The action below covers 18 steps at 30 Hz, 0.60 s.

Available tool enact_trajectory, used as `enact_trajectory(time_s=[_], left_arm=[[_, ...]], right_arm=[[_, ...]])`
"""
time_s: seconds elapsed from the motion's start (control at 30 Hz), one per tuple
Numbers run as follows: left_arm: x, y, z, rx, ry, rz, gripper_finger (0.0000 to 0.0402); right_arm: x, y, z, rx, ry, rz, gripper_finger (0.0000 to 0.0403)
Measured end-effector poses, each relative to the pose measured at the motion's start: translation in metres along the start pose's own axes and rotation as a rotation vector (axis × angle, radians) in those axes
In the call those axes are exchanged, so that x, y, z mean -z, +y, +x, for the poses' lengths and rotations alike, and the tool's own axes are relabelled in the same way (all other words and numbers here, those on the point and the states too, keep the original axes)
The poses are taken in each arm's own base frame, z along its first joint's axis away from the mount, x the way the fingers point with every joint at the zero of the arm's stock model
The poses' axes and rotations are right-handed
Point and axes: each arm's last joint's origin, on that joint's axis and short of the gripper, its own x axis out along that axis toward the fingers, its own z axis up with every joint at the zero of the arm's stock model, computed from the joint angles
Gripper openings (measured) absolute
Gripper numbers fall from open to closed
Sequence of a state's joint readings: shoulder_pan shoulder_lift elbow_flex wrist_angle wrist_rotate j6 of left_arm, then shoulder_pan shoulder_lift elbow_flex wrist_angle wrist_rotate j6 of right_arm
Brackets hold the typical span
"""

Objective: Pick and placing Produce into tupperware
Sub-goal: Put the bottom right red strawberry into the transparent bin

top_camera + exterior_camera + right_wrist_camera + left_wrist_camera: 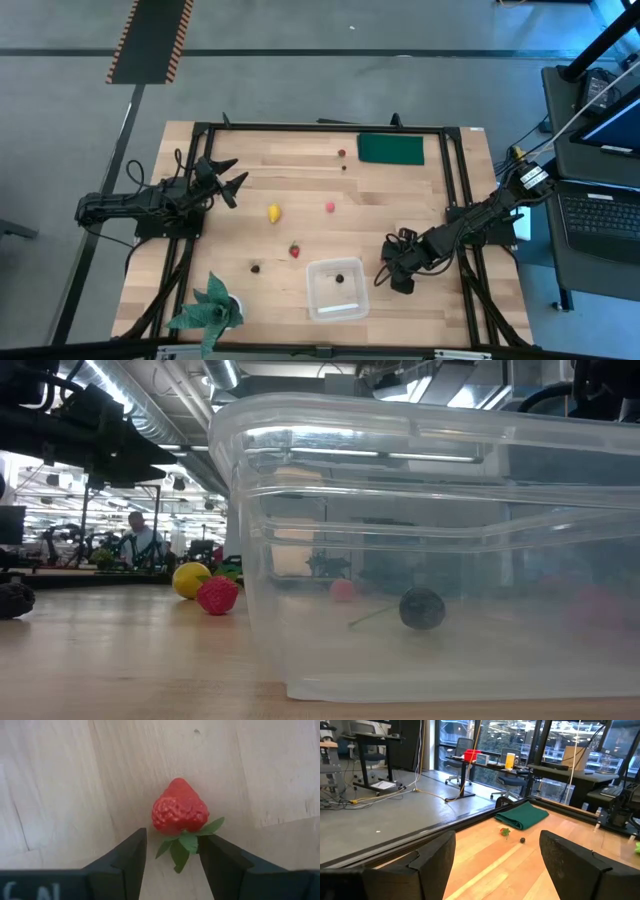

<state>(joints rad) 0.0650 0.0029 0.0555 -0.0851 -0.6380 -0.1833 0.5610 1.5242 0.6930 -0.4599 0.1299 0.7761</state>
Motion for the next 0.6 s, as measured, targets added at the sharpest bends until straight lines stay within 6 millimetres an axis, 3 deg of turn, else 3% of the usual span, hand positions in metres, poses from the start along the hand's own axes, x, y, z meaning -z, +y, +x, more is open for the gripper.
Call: enact_trajectory(time_s=[0.6], left_arm=[[0.0,0.0,0.0,0.0,0.0,-0.001,0.0281]], right_arm=[[0.0007,0.0009,-0.0002,-0.036,0.033,-0.019,0.0178]])
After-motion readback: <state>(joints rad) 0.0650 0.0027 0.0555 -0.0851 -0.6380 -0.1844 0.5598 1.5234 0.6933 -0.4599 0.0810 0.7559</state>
